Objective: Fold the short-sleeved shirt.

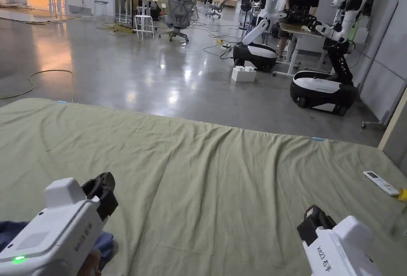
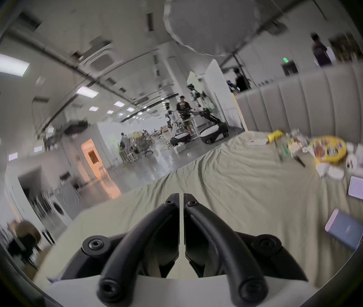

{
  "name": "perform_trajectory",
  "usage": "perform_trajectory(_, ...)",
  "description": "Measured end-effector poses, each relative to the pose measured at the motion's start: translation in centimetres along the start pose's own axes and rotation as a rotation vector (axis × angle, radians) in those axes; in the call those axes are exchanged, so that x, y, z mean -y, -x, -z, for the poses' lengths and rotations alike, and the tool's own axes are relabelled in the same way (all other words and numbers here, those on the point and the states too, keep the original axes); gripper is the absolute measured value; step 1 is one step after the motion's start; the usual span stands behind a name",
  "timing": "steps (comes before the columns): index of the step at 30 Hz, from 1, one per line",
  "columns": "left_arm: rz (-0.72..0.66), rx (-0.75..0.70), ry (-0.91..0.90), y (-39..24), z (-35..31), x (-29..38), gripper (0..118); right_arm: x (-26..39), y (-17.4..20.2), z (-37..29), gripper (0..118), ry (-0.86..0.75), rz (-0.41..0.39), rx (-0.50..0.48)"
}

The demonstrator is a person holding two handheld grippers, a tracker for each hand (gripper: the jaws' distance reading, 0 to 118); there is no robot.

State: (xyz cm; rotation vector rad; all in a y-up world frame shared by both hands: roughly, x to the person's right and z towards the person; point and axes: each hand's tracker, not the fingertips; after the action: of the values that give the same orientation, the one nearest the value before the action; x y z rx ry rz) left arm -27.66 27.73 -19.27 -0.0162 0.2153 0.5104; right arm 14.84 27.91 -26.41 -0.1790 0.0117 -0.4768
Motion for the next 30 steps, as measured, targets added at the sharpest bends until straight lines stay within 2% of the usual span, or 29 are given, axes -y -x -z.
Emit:
perform_trajectory(1,-0.042,0.000,-0.017,0.2,-0.1,-0.3,5,-0.1,-0.1,0.0,3,-0.011,0.003,-0.003)
perform_trajectory(2,-0.008,-0.010,-0.028,-0.5,-0.5,-0.7,5,-0.3,0.1,0.0,3,-0.010,-0.033,-0.008)
perform_trajectory(3,0.045,-0.015,-0.034,-1.0,-0.6,-1.0,5,-0.5,0.6,0.1,3,-0.010,-0.127,-0.025)
perform_trajectory(4,0.272,-0.029,-0.036,-2.1,-0.5,-0.9,5,-0.5,1.7,0.1,3,-0.020,-0.295,-0.055)
perform_trajectory(6,0.622,-0.036,0.004,-3.7,-0.1,-0.5,5,0.2,4.0,0.7,3,-0.005,-0.759,-0.090)
perform_trajectory(8,0.921,-0.014,0.038,-4.6,-0.1,0.5,5,2.3,6.2,0.4,4,-0.176,-1.262,-0.128)
perform_trajectory(11,1.286,-0.054,0.045,-4.9,0.1,2.4,5,4.7,6.0,0.3,4,-0.154,-1.519,-0.142)
perform_trajectory(13,1.465,-0.062,0.033,-4.6,0.1,3.5,5,5.8,5.9,0.3,3,-0.176,-1.625,-0.167)
perform_trajectory(15,1.549,-0.052,0.038,-4.1,-0.1,4.2,5,5.8,5.6,0.2,3,-0.169,-1.590,-0.163)
perform_trajectory(17,1.511,-0.040,0.033,-3.9,-0.5,4.3,5,5.5,5.5,-0.1,3,-0.171,-1.561,-0.150)
perform_trajectory(20,1.159,-0.036,0.066,-3.5,-0.5,3.2,5,4.4,5.3,-0.3,3,-0.122,-1.301,-0.155)
perform_trajectory(25,0.588,-0.044,0.099,-1.4,-0.4,1.3,5,3.4,4.8,-0.4,4,-0.090,-0.946,-0.125)
perform_trajectory(27,0.435,-0.055,0.067,-0.9,-0.5,1.1,5,3.2,4.4,-0.4,3,-0.048,-0.772,-0.084)
perform_trajectory(29,0.369,-0.057,0.052,-0.6,-0.7,0.9,5,3.1,4.1,-0.3,3,-0.025,-0.654,-0.057)
perform_trajectory(30,0.349,-0.058,0.039,-0.8,-0.7,0.9,5,3.2,3.8,-0.2,3,0.014,-0.568,-0.036)
